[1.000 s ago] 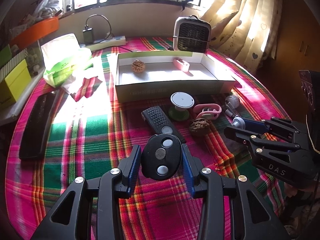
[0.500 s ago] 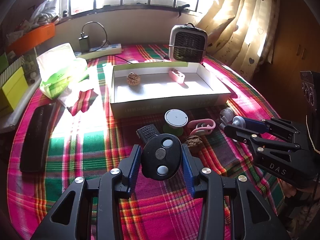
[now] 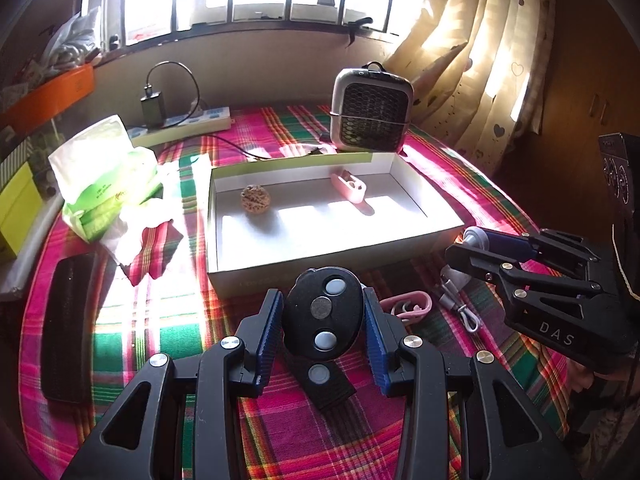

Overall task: Organize objects
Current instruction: 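Carry the black remote with the left tool while the right tool carries the white ball, then lower the black remote into the box while the right tool lowers the white ball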

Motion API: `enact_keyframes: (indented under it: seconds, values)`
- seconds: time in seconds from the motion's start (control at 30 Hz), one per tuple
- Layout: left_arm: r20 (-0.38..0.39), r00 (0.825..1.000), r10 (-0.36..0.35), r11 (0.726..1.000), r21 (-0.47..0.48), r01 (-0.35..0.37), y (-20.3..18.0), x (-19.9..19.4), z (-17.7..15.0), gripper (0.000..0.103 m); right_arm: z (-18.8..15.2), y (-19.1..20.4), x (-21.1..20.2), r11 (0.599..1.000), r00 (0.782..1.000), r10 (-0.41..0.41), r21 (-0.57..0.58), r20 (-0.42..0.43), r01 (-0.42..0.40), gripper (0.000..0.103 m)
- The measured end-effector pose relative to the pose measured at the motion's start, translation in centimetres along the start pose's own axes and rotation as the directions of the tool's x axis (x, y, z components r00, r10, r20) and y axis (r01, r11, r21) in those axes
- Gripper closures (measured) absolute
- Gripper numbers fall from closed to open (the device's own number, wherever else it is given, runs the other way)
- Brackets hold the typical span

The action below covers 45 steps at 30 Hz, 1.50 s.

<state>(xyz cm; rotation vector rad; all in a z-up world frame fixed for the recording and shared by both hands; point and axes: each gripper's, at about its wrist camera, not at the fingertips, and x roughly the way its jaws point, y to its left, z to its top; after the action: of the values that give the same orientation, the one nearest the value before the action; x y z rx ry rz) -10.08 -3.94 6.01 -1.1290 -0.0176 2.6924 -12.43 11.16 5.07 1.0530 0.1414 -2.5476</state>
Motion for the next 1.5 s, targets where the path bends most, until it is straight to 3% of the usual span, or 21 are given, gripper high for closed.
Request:
enact_keyframes:
  seconds: [0.8,1.5]
  values:
    - [-0.027,1.000,0.004,1.000,-0.006,-0.004,1.4,6.1,6.5,0.066,5.3,-3.5,5.7,0.998,0.998,-0.060,-0.004,-0.030,0.060,0.070]
    - [-0.108,0.994,0.024,1.000,-0.010,-0.025,2.5,12.2,8.9,0.066,7.7,-4.5,11.3,0.996,0.992,-0.079,-0.043,-0.096,0.076,0.070]
